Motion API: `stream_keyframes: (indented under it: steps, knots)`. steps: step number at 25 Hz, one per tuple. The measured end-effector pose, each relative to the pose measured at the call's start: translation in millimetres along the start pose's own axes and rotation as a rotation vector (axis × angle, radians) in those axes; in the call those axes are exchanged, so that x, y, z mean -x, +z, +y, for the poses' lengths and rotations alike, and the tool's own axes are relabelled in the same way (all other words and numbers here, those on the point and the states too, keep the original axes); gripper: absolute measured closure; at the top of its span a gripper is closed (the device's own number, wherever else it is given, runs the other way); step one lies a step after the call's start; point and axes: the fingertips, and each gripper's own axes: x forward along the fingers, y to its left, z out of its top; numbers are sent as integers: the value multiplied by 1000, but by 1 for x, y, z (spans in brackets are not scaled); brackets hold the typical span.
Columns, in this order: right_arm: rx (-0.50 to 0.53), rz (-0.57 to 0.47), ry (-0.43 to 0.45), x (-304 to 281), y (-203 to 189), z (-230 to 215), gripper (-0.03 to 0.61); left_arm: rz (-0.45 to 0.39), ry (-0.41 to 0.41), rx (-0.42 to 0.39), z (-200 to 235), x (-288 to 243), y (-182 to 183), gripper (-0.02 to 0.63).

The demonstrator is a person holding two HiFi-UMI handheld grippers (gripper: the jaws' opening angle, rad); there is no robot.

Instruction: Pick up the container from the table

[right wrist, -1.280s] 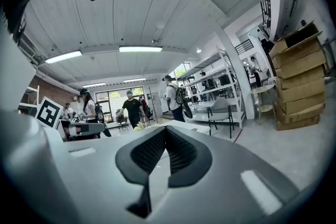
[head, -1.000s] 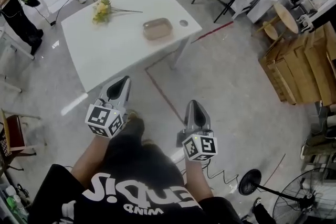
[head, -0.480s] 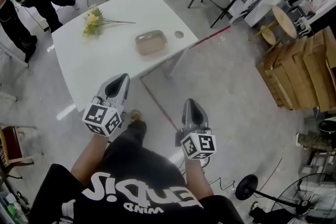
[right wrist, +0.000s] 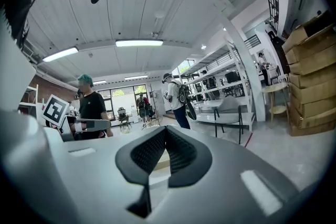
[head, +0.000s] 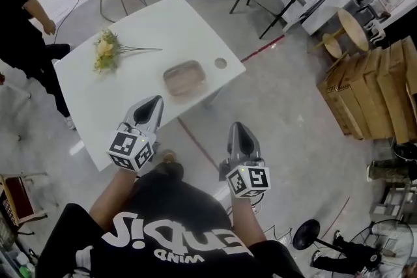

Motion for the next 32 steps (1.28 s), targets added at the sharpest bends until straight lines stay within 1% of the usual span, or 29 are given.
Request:
stream_keyframes:
  steps: [4, 9, 15, 16, 17, 21, 25, 28, 32]
  knots:
    - [2, -4, -2, -32, 6, -1, 578, 10, 4, 18, 23, -23, 5, 612]
    - [-1, -9, -3, -47, 8, -6, 578, 17, 0, 30, 31, -37, 5, 611]
    - [5, 1, 16, -58, 18, -26, 578, 40, 49, 57, 35, -55, -4, 609]
    - [7, 4, 21, -60, 19, -29, 578, 43, 58, 64, 37, -58, -6, 595]
    - [9, 8, 26, -62, 21, -33, 578, 45, 65, 72, 37, -61, -8, 538]
    - [13, 20, 49, -68, 30, -47, 578, 41, 101, 106, 38, -73, -11, 461]
    - [12, 21, 67, -74, 31, -54, 578, 45, 146, 147, 48, -82, -20, 346]
    - [7, 20, 75, -77, 30, -56, 578, 68, 174, 189, 59, -88, -35, 313]
    - [8, 25, 83, -79, 29, -63, 578, 123, 200, 213, 71, -105, -58, 313]
